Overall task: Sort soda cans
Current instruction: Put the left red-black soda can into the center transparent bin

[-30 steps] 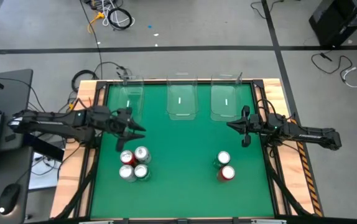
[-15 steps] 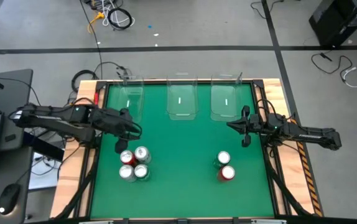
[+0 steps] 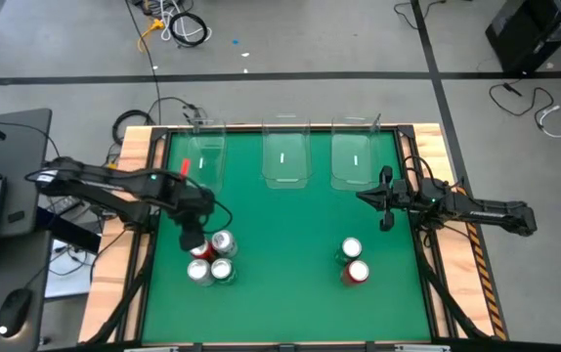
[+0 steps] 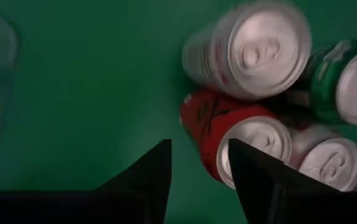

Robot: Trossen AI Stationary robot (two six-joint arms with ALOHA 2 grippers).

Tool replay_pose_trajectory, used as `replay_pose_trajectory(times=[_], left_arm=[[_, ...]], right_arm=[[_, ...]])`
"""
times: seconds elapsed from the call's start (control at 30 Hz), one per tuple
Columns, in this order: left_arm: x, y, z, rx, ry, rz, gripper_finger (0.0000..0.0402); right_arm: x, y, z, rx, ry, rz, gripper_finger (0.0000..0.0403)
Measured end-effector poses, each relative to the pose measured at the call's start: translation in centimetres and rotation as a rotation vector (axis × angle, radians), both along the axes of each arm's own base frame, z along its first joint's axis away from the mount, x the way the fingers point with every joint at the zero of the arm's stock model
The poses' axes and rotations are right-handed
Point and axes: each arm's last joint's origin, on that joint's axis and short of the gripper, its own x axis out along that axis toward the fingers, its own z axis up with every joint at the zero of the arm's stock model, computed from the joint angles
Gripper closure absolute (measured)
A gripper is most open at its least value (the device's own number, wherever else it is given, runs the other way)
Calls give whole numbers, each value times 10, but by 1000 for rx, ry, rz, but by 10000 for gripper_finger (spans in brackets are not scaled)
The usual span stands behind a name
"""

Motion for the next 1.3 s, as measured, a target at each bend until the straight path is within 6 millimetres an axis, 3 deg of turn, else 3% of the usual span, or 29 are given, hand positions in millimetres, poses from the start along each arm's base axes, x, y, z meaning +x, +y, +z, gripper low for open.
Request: replay_pose_trajectory(times=[0.4, 0.9, 1.3], left_arm=[[10, -8, -11, -110, 98, 12, 126], [14, -21, -10, -163, 68, 101, 100], [15, -31, -17, -87, 111, 135, 78]], right_arm=[[0, 0, 0, 0, 0, 0, 382], [0, 0, 0, 0, 0, 0, 382], [0, 0, 0, 0, 0, 0, 382]])
